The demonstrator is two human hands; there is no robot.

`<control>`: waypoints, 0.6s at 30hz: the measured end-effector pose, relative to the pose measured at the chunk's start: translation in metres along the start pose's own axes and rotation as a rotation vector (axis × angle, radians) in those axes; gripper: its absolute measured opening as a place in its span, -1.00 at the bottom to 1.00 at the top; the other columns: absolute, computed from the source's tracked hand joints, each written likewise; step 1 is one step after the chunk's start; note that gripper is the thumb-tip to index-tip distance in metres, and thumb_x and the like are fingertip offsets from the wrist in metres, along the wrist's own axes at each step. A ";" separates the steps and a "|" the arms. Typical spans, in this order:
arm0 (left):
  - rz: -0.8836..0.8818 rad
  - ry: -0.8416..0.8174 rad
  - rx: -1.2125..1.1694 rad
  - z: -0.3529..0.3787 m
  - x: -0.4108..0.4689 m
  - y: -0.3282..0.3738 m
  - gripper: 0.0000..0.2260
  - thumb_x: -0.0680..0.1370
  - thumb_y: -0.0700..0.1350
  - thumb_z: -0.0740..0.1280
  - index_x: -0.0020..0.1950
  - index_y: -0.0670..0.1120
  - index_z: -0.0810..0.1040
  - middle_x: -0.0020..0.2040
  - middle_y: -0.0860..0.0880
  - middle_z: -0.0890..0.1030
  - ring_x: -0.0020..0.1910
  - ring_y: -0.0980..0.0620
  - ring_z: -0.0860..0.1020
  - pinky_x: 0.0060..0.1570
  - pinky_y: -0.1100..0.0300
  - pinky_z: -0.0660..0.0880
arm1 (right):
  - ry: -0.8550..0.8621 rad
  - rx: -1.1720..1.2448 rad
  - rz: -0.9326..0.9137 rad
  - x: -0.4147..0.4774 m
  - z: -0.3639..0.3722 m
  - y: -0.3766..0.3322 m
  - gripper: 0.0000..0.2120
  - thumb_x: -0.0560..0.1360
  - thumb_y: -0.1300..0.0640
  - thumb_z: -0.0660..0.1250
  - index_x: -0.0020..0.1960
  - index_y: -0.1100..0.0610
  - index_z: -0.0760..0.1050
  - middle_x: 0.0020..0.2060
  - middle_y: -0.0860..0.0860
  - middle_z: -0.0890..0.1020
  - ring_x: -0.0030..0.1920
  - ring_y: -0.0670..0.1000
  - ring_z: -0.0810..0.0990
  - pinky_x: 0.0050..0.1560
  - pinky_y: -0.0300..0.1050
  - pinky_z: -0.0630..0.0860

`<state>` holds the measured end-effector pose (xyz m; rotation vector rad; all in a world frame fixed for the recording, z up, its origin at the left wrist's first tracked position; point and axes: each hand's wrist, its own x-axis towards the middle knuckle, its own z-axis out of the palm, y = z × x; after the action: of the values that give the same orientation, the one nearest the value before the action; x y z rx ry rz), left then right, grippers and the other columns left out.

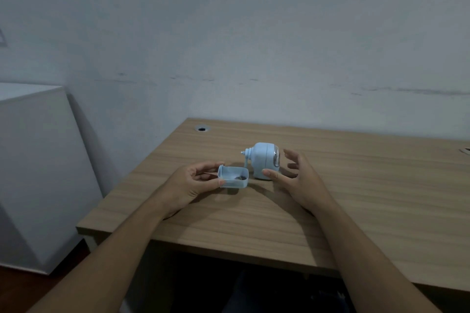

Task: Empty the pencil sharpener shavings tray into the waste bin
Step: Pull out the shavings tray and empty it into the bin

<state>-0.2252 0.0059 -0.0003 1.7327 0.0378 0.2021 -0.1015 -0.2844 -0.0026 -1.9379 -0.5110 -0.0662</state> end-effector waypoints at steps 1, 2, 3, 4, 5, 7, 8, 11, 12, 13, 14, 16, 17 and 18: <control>-0.003 0.001 0.002 0.000 -0.005 0.002 -0.56 0.55 -0.19 0.61 0.42 0.04 0.71 0.26 0.04 0.81 0.26 0.08 0.77 0.24 0.24 0.69 | 0.025 -0.011 0.007 -0.007 -0.001 -0.001 0.02 0.41 -0.23 0.69 0.72 0.02 0.33 0.58 -0.13 0.46 0.48 -0.03 0.51 0.36 -0.12 0.47; -0.008 0.001 0.012 0.000 -0.013 0.004 -0.56 0.55 -0.17 0.62 0.41 0.06 0.72 0.27 0.05 0.80 0.27 0.08 0.76 0.27 0.20 0.69 | 0.048 -0.023 0.016 -0.015 0.000 -0.004 0.02 0.41 -0.24 0.69 0.71 0.04 0.32 0.59 -0.11 0.44 0.48 -0.02 0.50 0.35 -0.13 0.46; -0.011 0.001 0.022 0.001 -0.022 0.007 -0.57 0.55 -0.15 0.62 0.39 0.09 0.72 0.27 0.07 0.80 0.28 0.09 0.76 0.29 0.18 0.68 | 0.075 -0.036 0.027 -0.026 0.002 -0.007 0.00 0.42 -0.24 0.69 0.70 0.04 0.33 0.56 -0.10 0.44 0.45 -0.02 0.52 0.33 -0.13 0.47; -0.015 0.003 0.029 0.001 -0.029 0.008 -0.59 0.55 -0.14 0.62 0.36 0.12 0.73 0.26 0.08 0.81 0.28 0.10 0.76 0.28 0.19 0.69 | 0.111 -0.037 0.036 -0.035 0.004 -0.010 -0.04 0.41 -0.25 0.68 0.66 0.05 0.36 0.52 -0.08 0.47 0.38 -0.02 0.54 0.28 -0.14 0.50; -0.016 0.007 0.025 0.002 -0.038 0.010 -0.61 0.55 -0.16 0.62 0.33 0.13 0.73 0.24 0.08 0.81 0.27 0.09 0.76 0.26 0.22 0.69 | 0.157 -0.022 0.042 -0.045 0.005 -0.014 -0.10 0.41 -0.25 0.68 0.59 0.05 0.41 0.45 -0.05 0.53 0.27 -0.02 0.57 0.21 -0.16 0.52; -0.017 0.027 0.027 0.002 -0.056 0.013 -0.61 0.54 -0.16 0.62 0.33 0.11 0.73 0.20 0.09 0.83 0.27 0.07 0.77 0.20 0.28 0.69 | 0.236 0.049 0.055 -0.068 0.011 -0.027 -0.26 0.41 -0.28 0.66 0.40 0.05 0.48 0.23 -0.01 0.61 0.05 -0.04 0.58 0.05 -0.15 0.54; -0.009 0.031 0.046 0.002 -0.063 0.013 -0.60 0.54 -0.14 0.63 0.35 0.11 0.72 0.20 0.11 0.83 0.27 0.07 0.77 0.18 0.31 0.68 | 0.254 0.104 0.058 -0.079 0.015 -0.032 -0.31 0.39 -0.32 0.64 0.31 0.04 0.50 0.12 -0.03 0.63 -0.03 -0.04 0.58 0.01 -0.12 0.55; 0.003 0.038 0.062 0.000 -0.089 0.017 -0.62 0.56 -0.18 0.60 0.36 0.05 0.71 0.24 0.01 0.81 0.15 0.20 0.79 0.06 0.36 0.68 | 0.149 0.214 0.048 -0.112 0.032 -0.054 -0.34 0.32 -0.43 0.59 0.20 -0.05 0.53 -0.02 -0.09 0.66 -0.11 -0.02 0.65 0.01 -0.03 0.63; 0.010 0.047 0.016 -0.001 -0.096 0.016 -0.63 0.58 -0.27 0.56 0.36 -0.01 0.69 0.26 -0.08 0.80 0.06 0.21 0.80 0.01 0.37 0.68 | 0.065 0.194 0.029 -0.122 0.040 -0.059 -0.32 0.31 -0.46 0.60 0.23 -0.09 0.53 0.04 -0.10 0.70 -0.06 0.00 0.70 0.05 -0.01 0.68; 0.019 0.058 -0.027 -0.002 -0.105 0.016 -0.63 0.60 -0.35 0.51 0.37 -0.08 0.67 0.27 -0.14 0.78 0.00 0.21 0.80 -0.03 0.37 0.69 | -0.021 0.153 0.010 -0.131 0.047 -0.066 -0.30 0.31 -0.48 0.59 0.29 -0.13 0.53 0.12 -0.13 0.71 0.00 0.00 0.73 0.11 0.00 0.71; 0.025 0.065 -0.044 -0.004 -0.113 0.016 -0.61 0.61 -0.40 0.48 0.40 -0.14 0.65 0.26 -0.13 0.78 -0.01 0.20 0.81 -0.05 0.36 0.70 | -0.093 0.106 -0.005 -0.138 0.054 -0.073 -0.28 0.33 -0.48 0.58 0.35 -0.15 0.52 0.19 -0.17 0.70 0.06 -0.04 0.73 0.15 -0.03 0.72; 0.028 0.075 -0.060 -0.018 -0.129 0.017 -0.59 0.61 -0.39 0.49 0.45 -0.15 0.64 0.26 -0.12 0.78 0.13 0.10 0.81 0.00 0.32 0.71 | -0.186 0.042 -0.035 -0.146 0.071 -0.089 -0.31 0.42 -0.43 0.57 0.44 -0.18 0.51 0.27 -0.23 0.68 0.13 -0.08 0.74 0.17 -0.07 0.73; 0.024 0.070 -0.072 -0.025 -0.135 0.018 -0.58 0.60 -0.36 0.51 0.45 -0.13 0.66 0.27 -0.12 0.79 0.23 0.01 0.79 0.04 0.30 0.72 | -0.204 0.025 -0.058 -0.147 0.077 -0.095 -0.36 0.46 -0.39 0.56 0.45 -0.18 0.53 0.27 -0.24 0.70 0.12 -0.09 0.75 0.18 -0.06 0.74; 0.020 0.079 -0.067 -0.035 -0.141 0.016 -0.57 0.60 -0.32 0.53 0.45 -0.10 0.67 0.27 -0.10 0.80 0.30 -0.06 0.76 0.07 0.28 0.71 | -0.220 0.012 -0.086 -0.147 0.084 -0.101 -0.43 0.51 -0.35 0.55 0.44 -0.18 0.57 0.26 -0.24 0.72 0.11 -0.09 0.75 0.19 -0.04 0.75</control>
<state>-0.3710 0.0171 0.0053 1.6588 0.0704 0.2838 -0.2885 -0.2236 0.0089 -1.9215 -0.7393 0.0955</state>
